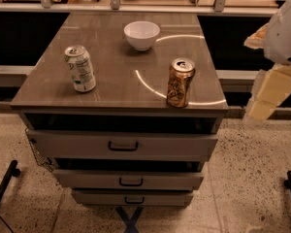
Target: Move orange can near 7up can
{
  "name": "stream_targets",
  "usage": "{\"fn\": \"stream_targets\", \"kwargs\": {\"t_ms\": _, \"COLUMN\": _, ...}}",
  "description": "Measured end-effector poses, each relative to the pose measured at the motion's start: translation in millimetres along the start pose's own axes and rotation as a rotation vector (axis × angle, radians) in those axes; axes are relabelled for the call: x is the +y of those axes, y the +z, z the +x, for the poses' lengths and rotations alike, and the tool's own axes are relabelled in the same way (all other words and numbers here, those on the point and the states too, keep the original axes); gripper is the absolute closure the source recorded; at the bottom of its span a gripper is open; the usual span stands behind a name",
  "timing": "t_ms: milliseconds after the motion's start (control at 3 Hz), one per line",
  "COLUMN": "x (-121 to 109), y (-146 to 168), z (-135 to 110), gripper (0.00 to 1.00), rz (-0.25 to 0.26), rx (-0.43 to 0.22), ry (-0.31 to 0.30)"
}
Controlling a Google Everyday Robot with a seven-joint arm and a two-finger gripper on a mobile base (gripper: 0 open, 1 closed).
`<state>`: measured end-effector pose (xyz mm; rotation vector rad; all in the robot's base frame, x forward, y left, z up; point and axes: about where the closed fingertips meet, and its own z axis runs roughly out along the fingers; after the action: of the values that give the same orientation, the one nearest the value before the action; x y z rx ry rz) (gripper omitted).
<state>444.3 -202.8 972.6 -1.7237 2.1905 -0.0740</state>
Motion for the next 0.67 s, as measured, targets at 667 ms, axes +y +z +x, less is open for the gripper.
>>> {"fn": "stream_targets", "kwargs": {"t_ms": 667, "x": -24, "y": 24, "z": -58, "gripper": 0.00, "rz": 0.024, "rx": -0.042, "ry": -0.027}}
